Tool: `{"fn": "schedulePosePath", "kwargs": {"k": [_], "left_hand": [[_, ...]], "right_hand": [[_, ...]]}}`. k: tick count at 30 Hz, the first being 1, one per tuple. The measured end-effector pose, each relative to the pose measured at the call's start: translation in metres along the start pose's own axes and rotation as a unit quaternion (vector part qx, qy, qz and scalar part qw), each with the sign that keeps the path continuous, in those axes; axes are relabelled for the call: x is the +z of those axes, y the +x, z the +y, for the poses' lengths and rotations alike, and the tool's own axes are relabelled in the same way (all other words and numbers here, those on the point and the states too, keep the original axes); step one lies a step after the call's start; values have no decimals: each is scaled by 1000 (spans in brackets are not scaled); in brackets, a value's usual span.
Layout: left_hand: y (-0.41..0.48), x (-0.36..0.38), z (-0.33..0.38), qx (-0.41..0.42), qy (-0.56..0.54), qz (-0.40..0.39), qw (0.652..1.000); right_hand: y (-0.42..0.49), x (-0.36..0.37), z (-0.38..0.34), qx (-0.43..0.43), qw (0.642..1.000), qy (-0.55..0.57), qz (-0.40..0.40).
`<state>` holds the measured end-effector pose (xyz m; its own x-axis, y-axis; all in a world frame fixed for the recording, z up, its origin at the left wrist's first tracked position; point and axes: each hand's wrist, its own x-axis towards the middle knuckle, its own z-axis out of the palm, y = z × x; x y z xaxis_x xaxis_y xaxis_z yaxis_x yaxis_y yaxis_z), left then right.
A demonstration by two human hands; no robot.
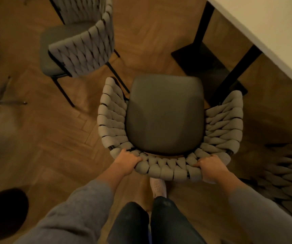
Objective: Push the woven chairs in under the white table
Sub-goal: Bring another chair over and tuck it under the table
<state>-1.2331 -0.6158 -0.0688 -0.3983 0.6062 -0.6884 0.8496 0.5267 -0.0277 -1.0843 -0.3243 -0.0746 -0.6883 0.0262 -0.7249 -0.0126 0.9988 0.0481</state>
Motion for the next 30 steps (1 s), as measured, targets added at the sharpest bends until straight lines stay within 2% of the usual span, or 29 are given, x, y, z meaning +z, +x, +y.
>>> {"fn": "schedulePosePath", "kwargs": {"k": [3, 9, 14, 16, 17, 19, 20, 21, 24, 28, 30], "left_hand": [[17, -21, -32, 13, 30, -6, 999], [27, -43, -79, 36, 104, -54, 992], [22, -43, -103, 96, 137, -87, 982], [16, -41, -121, 119, 161, -101, 975], [13, -39, -129, 127, 172, -106, 971], [8, -37, -149, 148, 202, -114, 961], [7, -36, -158, 158, 221, -119, 955], [5, -35, -167, 168, 239, -121, 949], [4, -33, -184, 199, 267, -124, 935], [16, -39, -203, 227, 319, -115, 913], [26, -47, -205, 236, 331, -106, 907]], "right_hand": [[12, -16, 1, 20, 999, 31, -9], [22, -16, -5, 57, 997, 7, -44], [17, -6, -47, 115, 992, 47, -27], [10, -8, -79, 134, 985, 107, -11], [4, -11, -95, 136, 982, 129, 17], [-6, -24, -136, 140, 966, 135, 168], [-8, -27, -153, 158, 954, 135, 216], [-10, -27, -168, 179, 951, 138, 210], [-7, -6, -211, 225, 952, 197, 65], [-5, -11, -247, 235, 941, 236, 58], [-3, -20, -245, 252, 934, 233, 99]]}}
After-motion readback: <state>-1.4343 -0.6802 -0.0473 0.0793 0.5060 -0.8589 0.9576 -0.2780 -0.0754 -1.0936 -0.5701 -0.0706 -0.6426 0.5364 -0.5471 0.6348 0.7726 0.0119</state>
